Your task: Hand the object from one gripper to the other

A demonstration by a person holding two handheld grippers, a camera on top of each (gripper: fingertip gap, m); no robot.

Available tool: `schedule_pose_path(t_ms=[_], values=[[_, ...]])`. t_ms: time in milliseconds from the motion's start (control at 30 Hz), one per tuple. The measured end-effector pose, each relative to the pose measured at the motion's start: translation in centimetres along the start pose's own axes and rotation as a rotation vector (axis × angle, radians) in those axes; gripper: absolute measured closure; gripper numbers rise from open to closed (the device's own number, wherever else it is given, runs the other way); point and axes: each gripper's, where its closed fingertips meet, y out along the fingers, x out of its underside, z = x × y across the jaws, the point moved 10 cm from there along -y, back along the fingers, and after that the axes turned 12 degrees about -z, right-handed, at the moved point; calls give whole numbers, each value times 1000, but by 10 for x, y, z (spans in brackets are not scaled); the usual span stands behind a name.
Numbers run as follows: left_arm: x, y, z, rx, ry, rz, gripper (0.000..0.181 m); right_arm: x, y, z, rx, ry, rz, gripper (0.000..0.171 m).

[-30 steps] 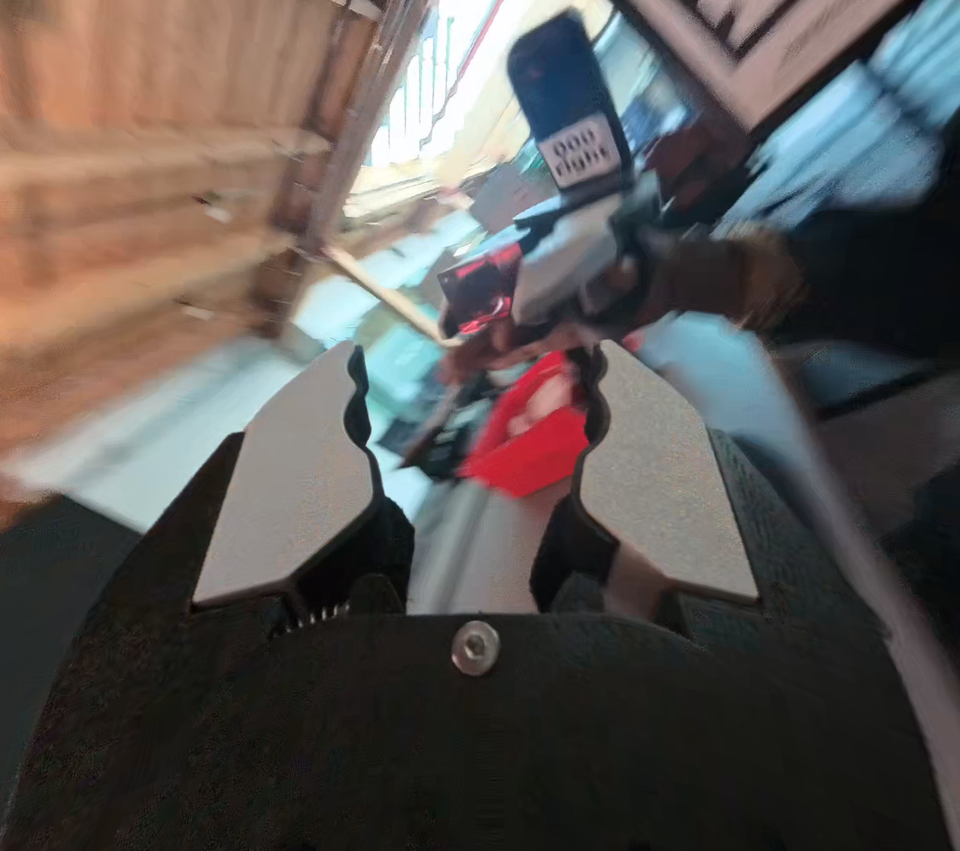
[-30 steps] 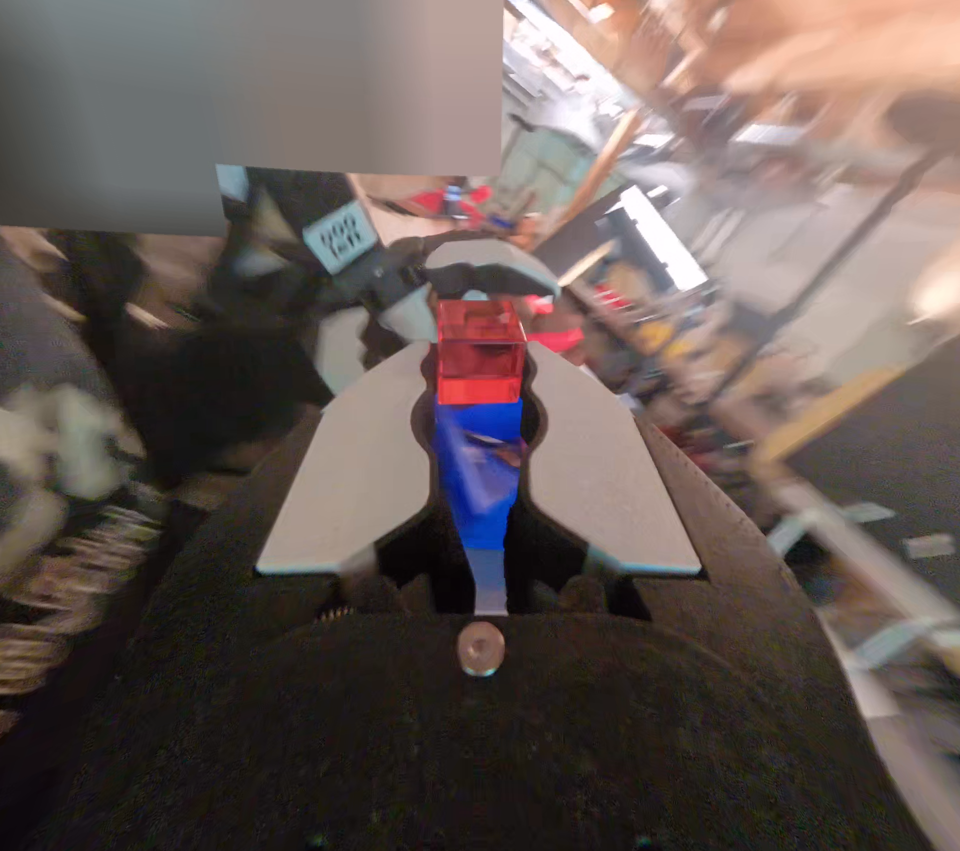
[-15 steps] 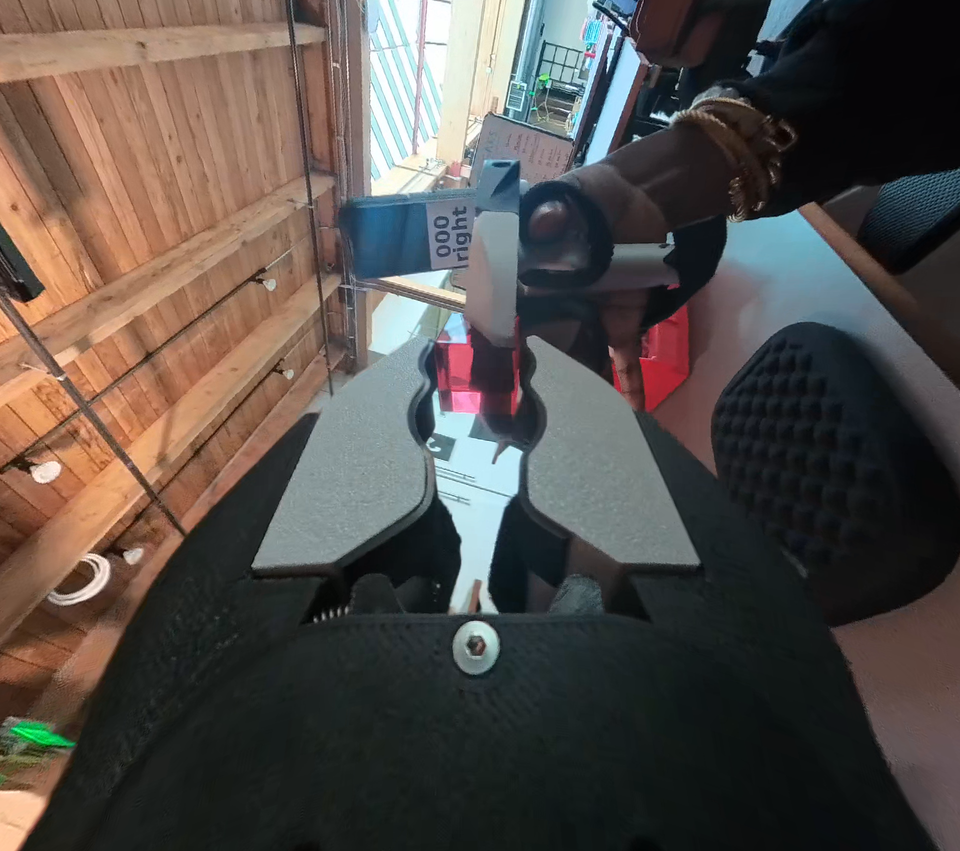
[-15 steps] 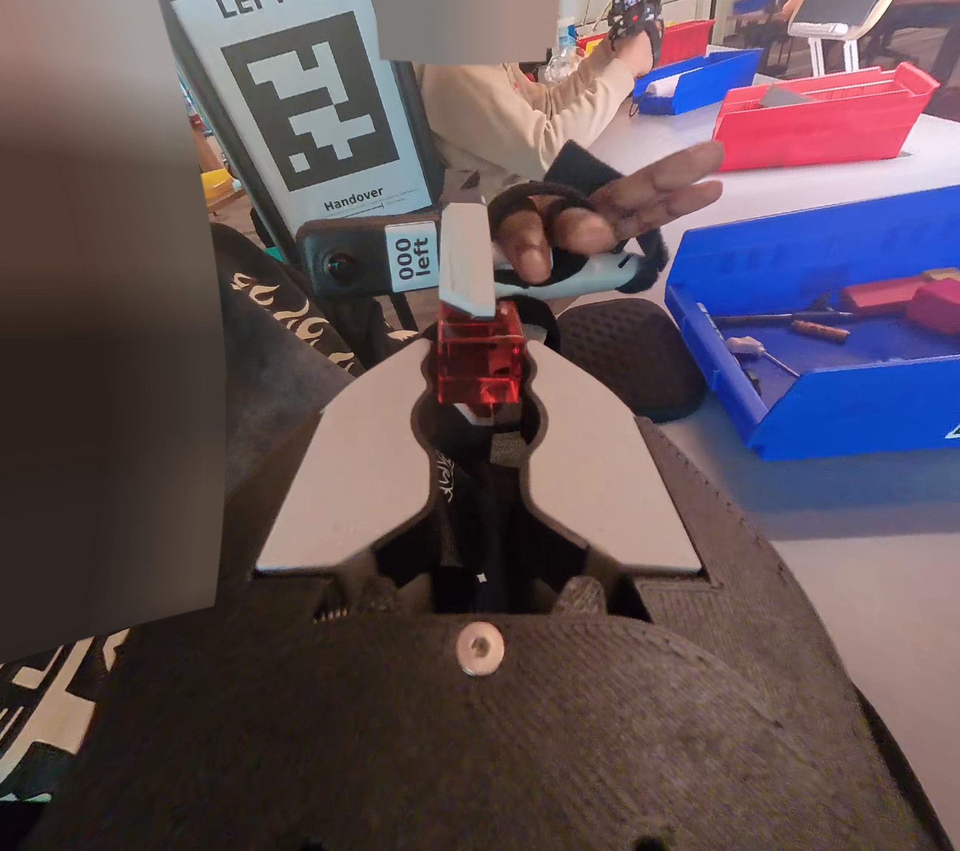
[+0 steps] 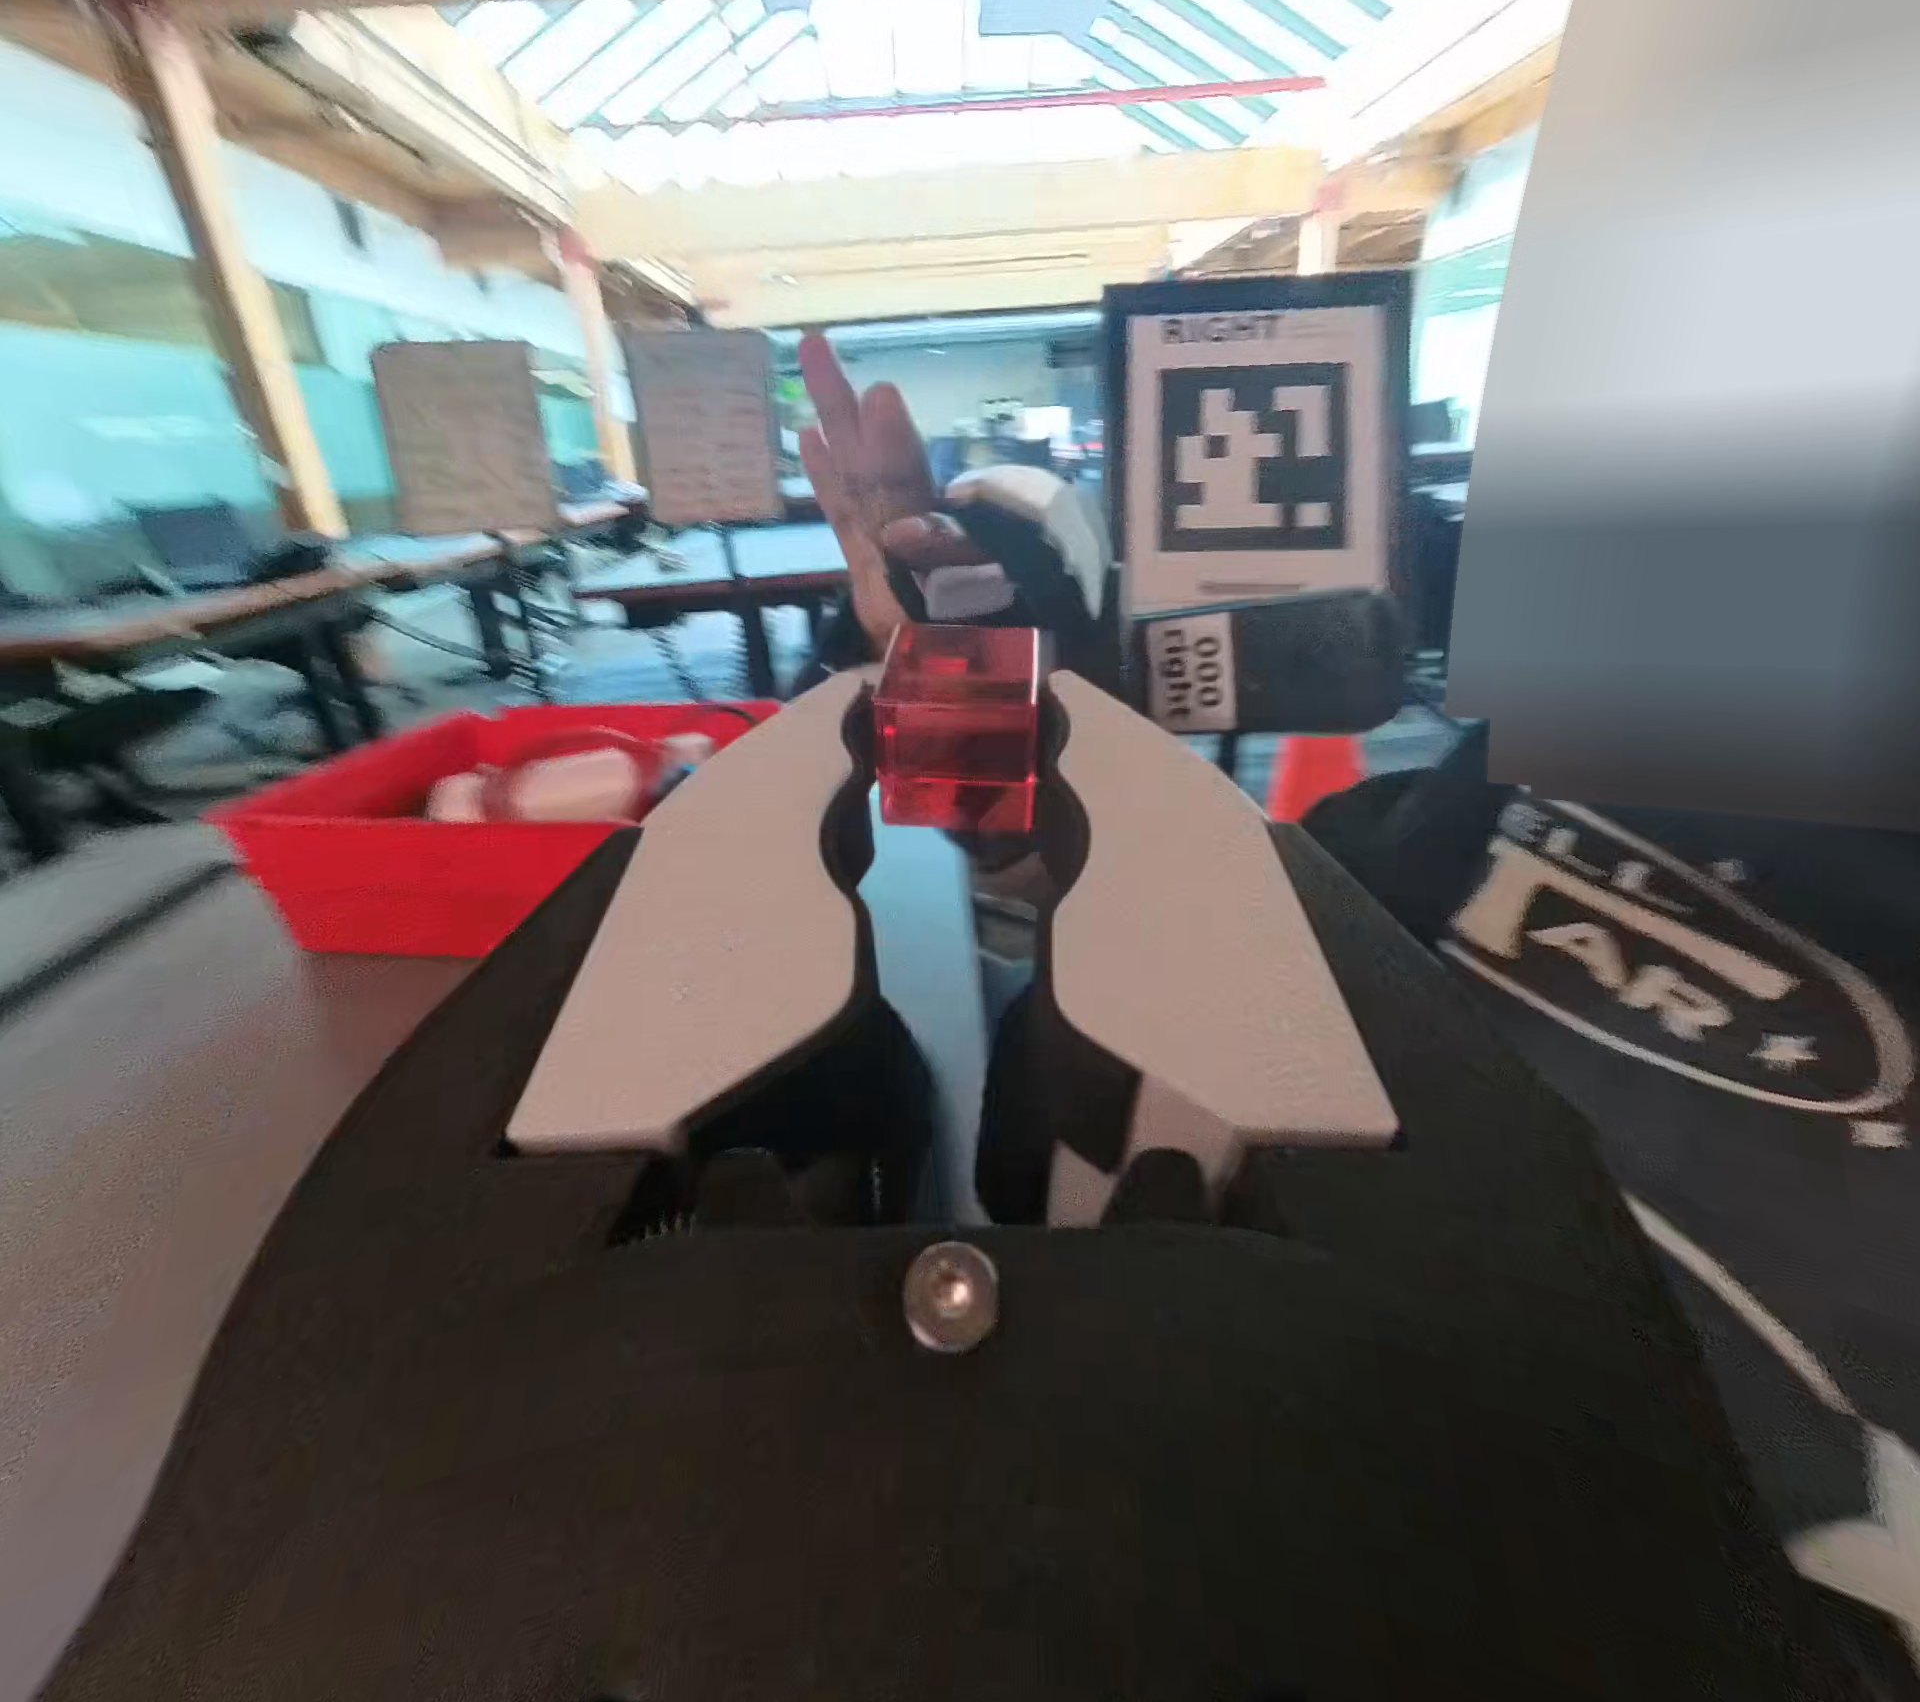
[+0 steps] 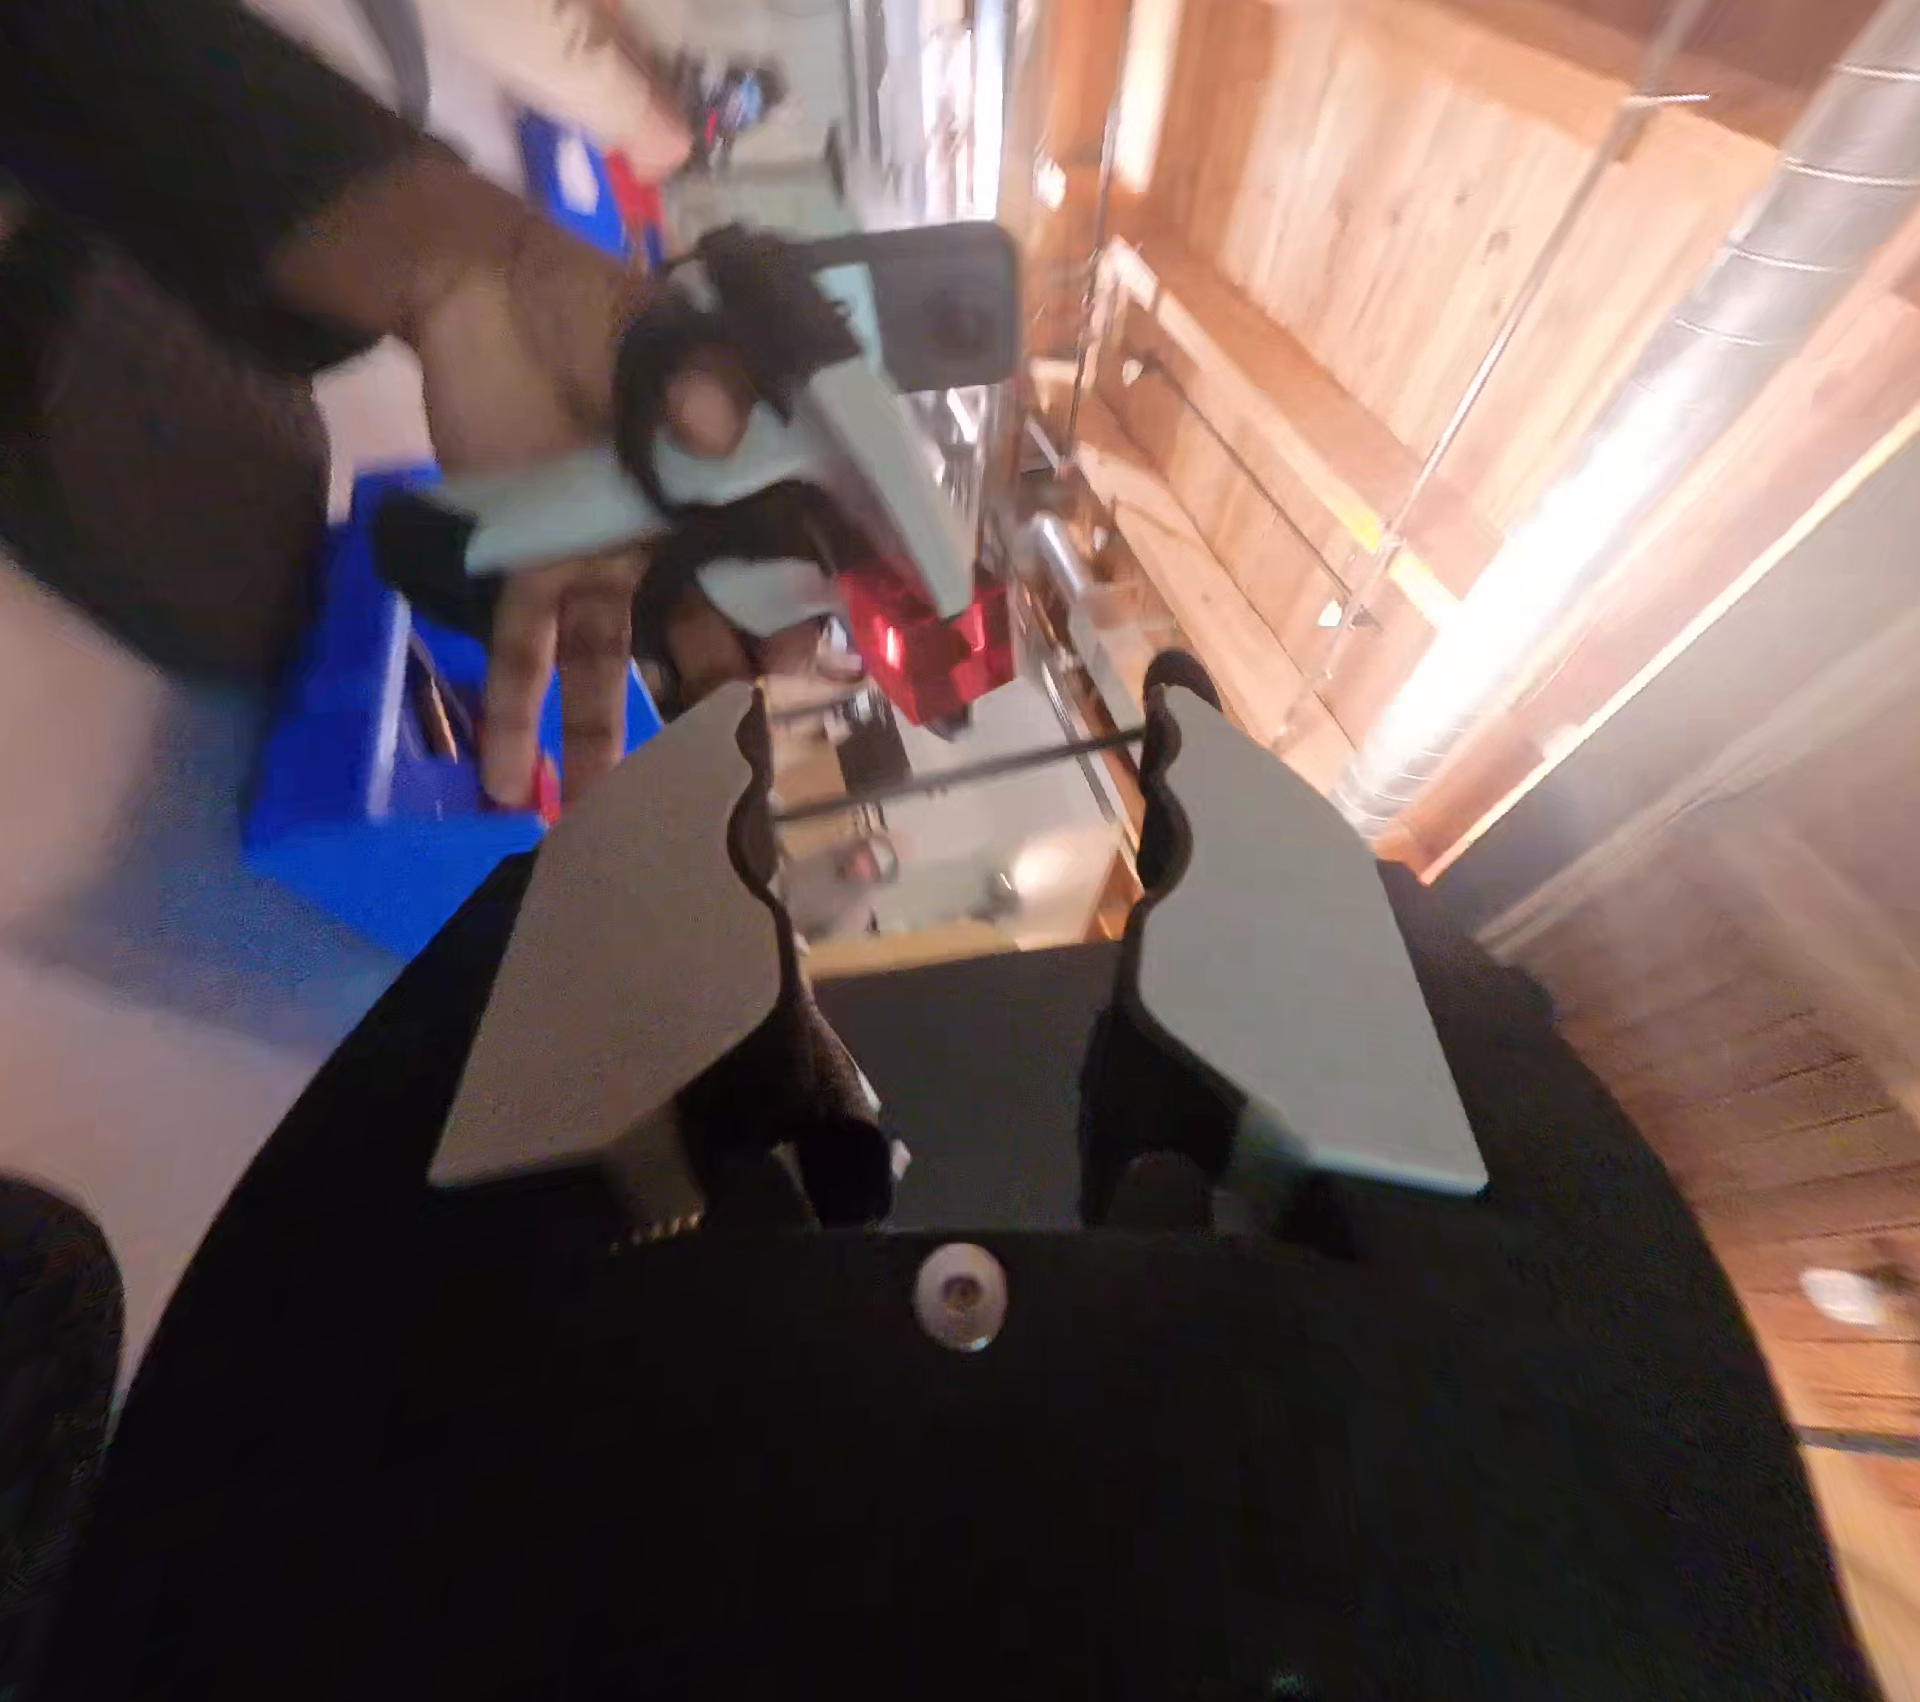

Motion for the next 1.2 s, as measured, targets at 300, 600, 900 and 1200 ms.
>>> schedule_pose_path(t_ms=[300,600,900,1200], values=[[16,15,-1,176,-134,-148,154,-9,9,-17,-112,-92,-56,138],[3,-2,10,-162,437,-43,110,6,14,8,-239,544,-19,141],[13,9,26,-558,1235,-279,111,22,27,4,-943,1452,22,141],[18,19,28,-529,1235,-295,154,19,32,-1,-1031,1504,-5,142]])
